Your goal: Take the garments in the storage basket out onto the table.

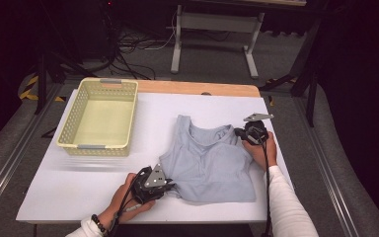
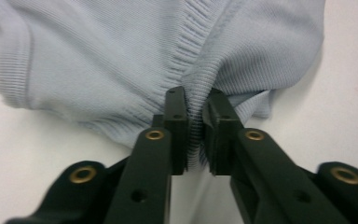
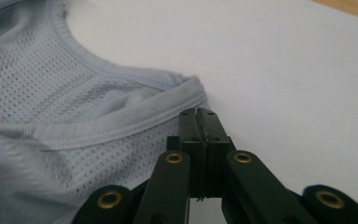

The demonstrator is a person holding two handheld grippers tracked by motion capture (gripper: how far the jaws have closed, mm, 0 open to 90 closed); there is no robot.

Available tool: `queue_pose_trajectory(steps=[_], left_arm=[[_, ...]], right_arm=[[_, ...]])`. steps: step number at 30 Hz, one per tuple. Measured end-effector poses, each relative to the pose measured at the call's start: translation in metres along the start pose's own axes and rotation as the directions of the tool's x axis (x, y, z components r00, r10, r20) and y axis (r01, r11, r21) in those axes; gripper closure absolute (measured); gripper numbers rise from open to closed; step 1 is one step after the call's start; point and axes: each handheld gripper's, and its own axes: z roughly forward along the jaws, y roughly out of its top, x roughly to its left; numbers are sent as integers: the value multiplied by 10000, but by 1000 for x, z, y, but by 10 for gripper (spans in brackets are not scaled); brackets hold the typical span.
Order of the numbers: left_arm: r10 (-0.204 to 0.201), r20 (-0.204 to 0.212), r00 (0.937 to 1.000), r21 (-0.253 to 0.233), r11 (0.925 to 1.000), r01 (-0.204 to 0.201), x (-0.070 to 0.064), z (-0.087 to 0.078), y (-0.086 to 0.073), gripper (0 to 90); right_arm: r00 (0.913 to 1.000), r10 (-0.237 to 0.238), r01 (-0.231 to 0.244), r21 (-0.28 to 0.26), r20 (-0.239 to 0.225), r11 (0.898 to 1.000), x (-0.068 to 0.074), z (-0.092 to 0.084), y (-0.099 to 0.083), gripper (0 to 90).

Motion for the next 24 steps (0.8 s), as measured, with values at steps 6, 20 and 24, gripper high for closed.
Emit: queue_pose_trajectory(steps=[6, 20, 24], left_arm=[[337, -392, 9987, -406, 9986, -353, 4, -21, 5, 833], [338, -433, 9985, -940, 9949, -378, 6, -39, 5, 816], [326, -482, 9983, -868, 9956, -367, 6, -36, 4, 812]], right_arm=[[9978, 569, -585, -458, -350, 9972, 0, -1, 8, 689], [9970, 762, -759, 210, -133, 9969, 0, 19, 10, 847], [9994, 282, -280, -92, 214, 9996, 3, 11, 17, 864]])
